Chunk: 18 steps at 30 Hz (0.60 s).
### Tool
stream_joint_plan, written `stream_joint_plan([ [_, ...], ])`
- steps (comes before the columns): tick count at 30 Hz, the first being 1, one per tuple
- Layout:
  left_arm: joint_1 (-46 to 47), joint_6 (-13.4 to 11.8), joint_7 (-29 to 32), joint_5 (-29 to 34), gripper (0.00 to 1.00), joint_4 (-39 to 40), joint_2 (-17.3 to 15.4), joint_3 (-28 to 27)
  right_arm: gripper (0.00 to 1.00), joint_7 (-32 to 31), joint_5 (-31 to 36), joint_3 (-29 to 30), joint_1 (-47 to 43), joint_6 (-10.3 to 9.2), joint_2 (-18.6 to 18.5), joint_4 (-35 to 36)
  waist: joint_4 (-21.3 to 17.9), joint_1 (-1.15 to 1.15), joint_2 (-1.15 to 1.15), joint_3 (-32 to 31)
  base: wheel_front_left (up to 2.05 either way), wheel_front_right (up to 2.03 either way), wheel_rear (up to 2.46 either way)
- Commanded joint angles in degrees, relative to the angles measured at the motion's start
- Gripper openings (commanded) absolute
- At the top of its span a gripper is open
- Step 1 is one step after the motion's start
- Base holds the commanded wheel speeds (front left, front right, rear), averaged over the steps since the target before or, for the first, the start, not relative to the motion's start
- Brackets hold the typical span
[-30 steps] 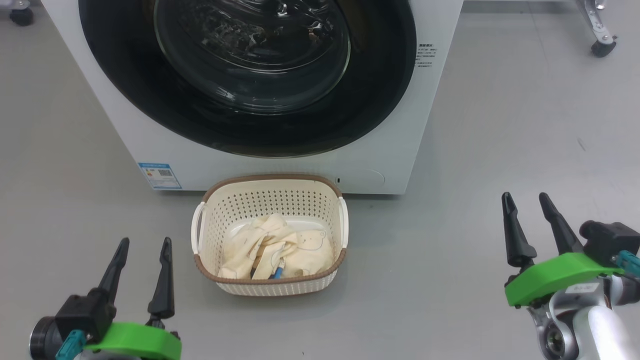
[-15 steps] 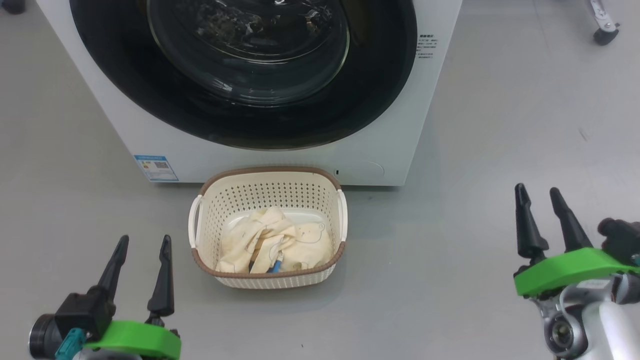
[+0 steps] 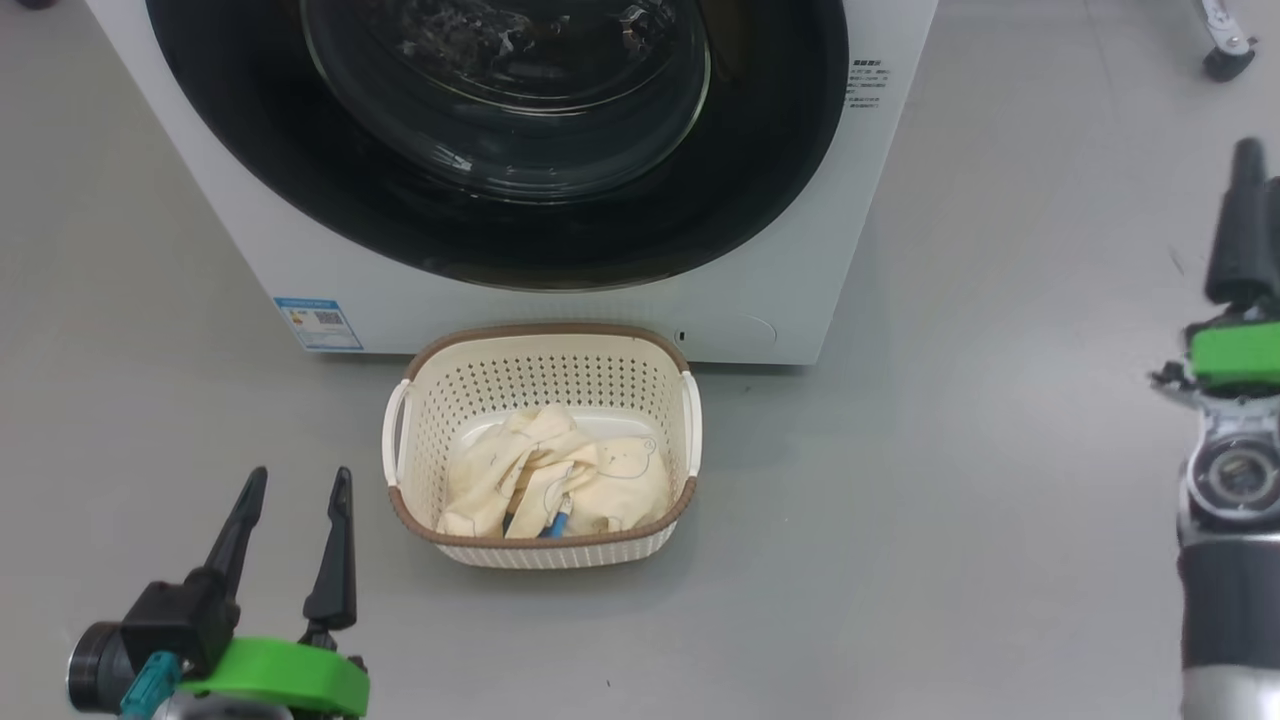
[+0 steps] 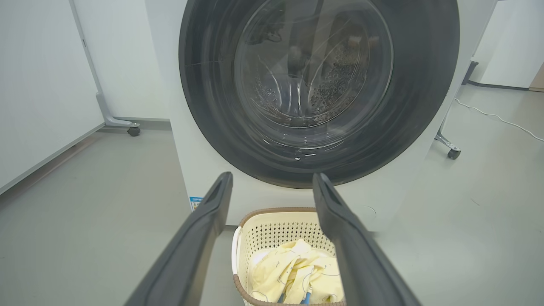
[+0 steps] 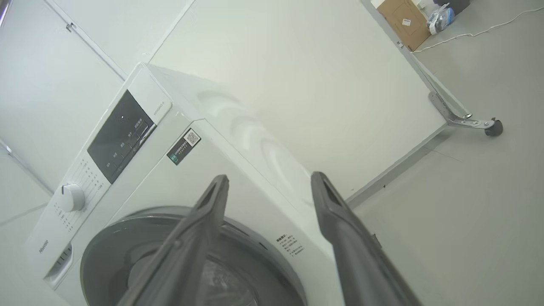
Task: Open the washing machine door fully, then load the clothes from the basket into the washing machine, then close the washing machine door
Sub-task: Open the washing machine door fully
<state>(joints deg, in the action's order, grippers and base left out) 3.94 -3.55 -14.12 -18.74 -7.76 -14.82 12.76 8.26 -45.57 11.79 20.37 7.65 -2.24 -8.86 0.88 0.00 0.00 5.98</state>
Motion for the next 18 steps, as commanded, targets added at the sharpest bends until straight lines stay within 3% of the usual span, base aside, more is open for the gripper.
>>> stream_joint_plan([
  [1, 3.2, 0.0, -0.7, 0.2, 1.0, 1.3, -1.4, -2.0, 1.0, -0.7, -3.0, 0.9, 5.1, -0.16, -0.6, 0.8, 0.2, 0.0, 0.0, 0.1, 0.0, 0.0, 0.0],
  [6, 3.7, 0.1, -0.7, 0.3, 1.0, 1.1, -1.4, -1.7, 1.0, -2.3, -10.6, 6.4, 11.1, -0.16, -0.6, -3.6, 0.9, 0.0, 0.0, 0.6, 0.0, 0.0, 0.0],
  [7, 3.9, 0.2, -0.7, 0.3, 1.0, 1.1, -1.4, -1.6, 0.89, -2.8, -11.9, 8.0, 12.7, -0.16, -0.6, -5.0, 1.2, 0.0, 0.0, 0.8, 0.0, 0.0, 0.0],
  [8, 4.1, 0.3, -0.7, 0.3, 1.0, 1.0, -1.3, -1.5, 0.47, -3.6, -13.7, 9.3, 14.2, -0.16, -0.6, -6.8, 1.4, 0.0, 0.0, 1.0, 0.0, 0.0, 0.0],
  [9, 4.2, 0.3, -0.8, 0.3, 1.0, 0.9, -1.3, -1.4, 0.35, -4.4, -15.8, 10.8, 15.8, -0.16, -0.6, -8.9, 1.7, 0.0, 0.0, 1.2, 0.0, 0.0, 0.0],
  [10, 4.4, 0.4, -0.8, 0.4, 1.0, 0.9, -1.3, -1.3, 0.04, -5.0, -16.5, 12.2, 17.2, -0.16, -0.6, -10.8, 1.9, 0.0, 0.0, 1.5, 0.0, 0.0, 0.0],
  [11, 4.7, 0.5, -0.8, 0.4, 1.0, 0.8, -1.2, -1.1, 0.0, -6.1, -17.7, 13.5, 18.7, -0.16, -0.6, -13.0, 2.3, 0.0, 0.0, 1.8, 0.0, 0.0, 0.0],
  [18, 6.8, 0.5, -0.8, 1.5, 1.0, 1.2, -0.8, -0.4, 0.0, -15.2, -22.7, 20.9, 29.9, -0.16, -0.8, -26.4, 4.7, 0.0, 0.0, 4.7, 0.0, 0.0, 0.0],
])
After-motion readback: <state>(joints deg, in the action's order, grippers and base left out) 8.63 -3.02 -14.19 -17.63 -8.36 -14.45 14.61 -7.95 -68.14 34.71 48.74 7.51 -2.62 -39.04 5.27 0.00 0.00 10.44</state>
